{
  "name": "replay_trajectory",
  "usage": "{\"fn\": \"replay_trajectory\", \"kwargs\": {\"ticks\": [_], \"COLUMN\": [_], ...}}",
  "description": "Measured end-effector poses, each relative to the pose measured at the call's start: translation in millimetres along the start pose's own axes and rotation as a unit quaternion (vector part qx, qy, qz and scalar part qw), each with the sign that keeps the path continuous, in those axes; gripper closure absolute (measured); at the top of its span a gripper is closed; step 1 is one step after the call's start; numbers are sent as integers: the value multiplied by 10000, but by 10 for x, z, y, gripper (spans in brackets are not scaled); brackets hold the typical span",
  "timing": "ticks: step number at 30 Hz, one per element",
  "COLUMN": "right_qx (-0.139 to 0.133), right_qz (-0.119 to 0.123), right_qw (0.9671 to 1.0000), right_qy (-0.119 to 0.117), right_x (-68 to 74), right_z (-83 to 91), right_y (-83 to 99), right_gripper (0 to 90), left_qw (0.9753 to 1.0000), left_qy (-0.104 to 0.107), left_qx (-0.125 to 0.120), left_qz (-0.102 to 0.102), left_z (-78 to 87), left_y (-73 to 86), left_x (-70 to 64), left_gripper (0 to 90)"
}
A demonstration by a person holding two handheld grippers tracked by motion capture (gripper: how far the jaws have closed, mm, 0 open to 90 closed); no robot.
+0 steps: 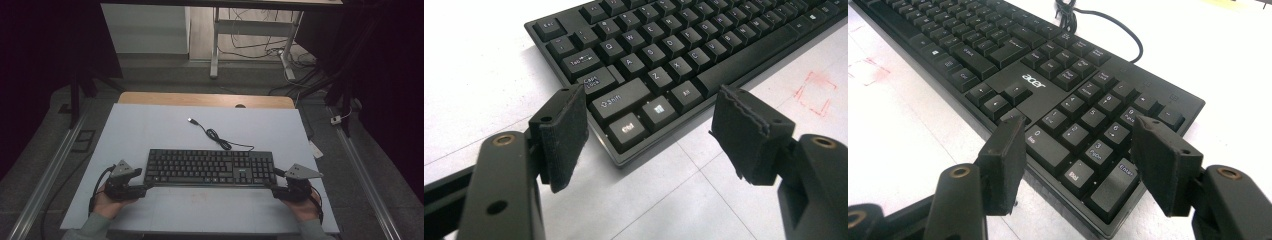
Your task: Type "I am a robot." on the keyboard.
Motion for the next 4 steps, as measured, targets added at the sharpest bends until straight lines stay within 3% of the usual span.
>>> {"fn": "replay_trajectory", "kwargs": {"ticks": [4], "right_qx": [19], "right_qz": [23], "right_qw": [10000], "right_qy": [-11], "right_x": [4], "right_z": [-4], "right_y": [5], "right_gripper": [387], "left_qw": [10000], "left_qy": [-14], "left_qx": [0], "left_qz": [-17], "left_z": [-1], "left_y": [0], "left_x": [7], "left_gripper": [295]}}
Point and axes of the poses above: each handheld gripper's, and its own axes: z roughly backward along the jaws, y roughly out of its underside, x roughly to its left, the point moved 5 cm from there along -z, roughly forward along the jaws, and after that the axes turned 12 degrees about -x, right-handed, at the moved point
